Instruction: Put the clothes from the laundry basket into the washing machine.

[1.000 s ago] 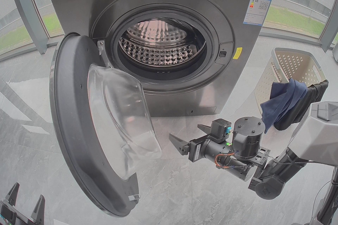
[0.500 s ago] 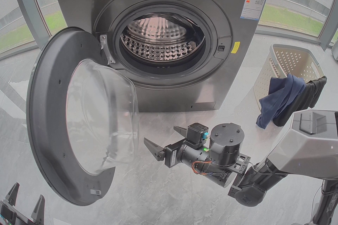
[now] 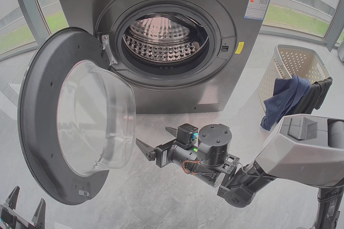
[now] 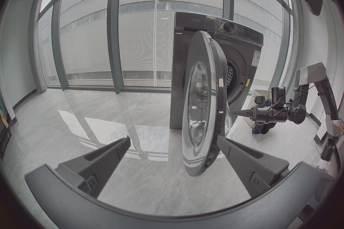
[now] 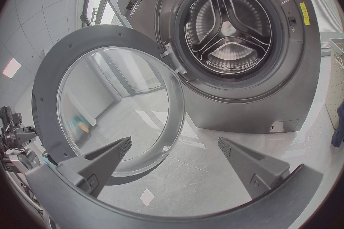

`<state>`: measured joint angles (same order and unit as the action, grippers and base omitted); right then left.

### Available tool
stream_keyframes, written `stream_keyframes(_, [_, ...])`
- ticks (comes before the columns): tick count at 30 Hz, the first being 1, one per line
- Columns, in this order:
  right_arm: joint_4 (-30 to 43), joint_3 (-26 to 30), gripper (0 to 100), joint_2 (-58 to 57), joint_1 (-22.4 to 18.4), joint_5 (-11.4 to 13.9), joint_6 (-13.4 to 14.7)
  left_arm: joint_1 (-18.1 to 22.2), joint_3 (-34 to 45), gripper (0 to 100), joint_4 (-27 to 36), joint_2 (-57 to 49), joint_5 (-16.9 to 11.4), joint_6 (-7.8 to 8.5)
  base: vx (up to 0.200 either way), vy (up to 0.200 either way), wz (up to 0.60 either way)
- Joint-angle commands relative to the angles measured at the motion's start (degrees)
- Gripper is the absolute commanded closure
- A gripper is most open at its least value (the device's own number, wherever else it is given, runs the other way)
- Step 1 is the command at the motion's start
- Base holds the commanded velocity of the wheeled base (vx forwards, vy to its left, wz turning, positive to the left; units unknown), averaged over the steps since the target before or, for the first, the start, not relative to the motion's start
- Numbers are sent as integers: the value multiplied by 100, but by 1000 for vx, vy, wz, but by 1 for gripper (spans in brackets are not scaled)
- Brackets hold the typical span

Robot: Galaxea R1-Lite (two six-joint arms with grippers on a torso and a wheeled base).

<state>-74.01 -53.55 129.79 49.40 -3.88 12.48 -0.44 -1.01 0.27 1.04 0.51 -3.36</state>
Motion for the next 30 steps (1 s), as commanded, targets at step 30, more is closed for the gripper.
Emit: stream_keyframes(30, [1108, -2783, 0, 1197, 184, -8, -141, 0, 92, 0, 0, -86, 2, -6, -40, 0, 0])
